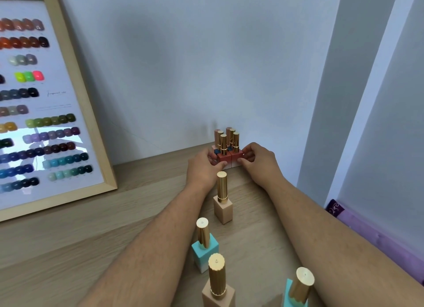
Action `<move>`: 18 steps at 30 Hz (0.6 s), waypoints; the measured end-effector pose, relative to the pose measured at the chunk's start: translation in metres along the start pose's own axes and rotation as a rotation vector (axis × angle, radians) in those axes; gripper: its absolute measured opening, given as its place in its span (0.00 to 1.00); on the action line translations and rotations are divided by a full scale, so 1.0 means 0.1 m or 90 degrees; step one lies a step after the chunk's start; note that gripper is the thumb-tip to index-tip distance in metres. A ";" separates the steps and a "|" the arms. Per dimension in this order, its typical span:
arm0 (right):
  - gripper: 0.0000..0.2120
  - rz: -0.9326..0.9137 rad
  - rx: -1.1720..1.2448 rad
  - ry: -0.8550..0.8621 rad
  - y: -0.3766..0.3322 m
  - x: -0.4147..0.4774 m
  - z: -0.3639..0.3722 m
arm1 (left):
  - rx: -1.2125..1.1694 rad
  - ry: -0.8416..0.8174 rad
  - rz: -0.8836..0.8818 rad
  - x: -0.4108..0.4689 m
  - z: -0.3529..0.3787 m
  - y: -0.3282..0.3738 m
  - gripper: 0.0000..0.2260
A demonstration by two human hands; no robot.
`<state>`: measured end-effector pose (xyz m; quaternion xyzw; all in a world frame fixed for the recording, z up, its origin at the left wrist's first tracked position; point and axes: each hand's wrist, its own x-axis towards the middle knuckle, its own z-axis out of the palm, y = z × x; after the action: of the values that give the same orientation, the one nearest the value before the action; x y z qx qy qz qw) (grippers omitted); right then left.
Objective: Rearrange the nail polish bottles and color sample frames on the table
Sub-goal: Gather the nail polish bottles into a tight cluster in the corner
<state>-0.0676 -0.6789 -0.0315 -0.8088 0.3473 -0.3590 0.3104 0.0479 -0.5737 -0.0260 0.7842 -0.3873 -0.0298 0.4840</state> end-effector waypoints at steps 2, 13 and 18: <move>0.08 0.000 0.004 0.001 0.00 0.00 0.00 | -0.001 0.000 -0.002 0.00 0.00 0.00 0.12; 0.10 -0.003 0.019 -0.009 -0.04 -0.07 -0.05 | -0.014 -0.008 -0.016 -0.04 -0.05 0.02 0.12; 0.07 -0.039 0.008 0.004 -0.10 -0.35 -0.19 | -0.090 -0.049 -0.050 -0.28 -0.30 -0.02 0.11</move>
<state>-0.0971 -0.6511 -0.0263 -0.8160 0.3209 -0.3732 0.3030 0.0425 -0.5334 -0.0213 0.7607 -0.3717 -0.1059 0.5214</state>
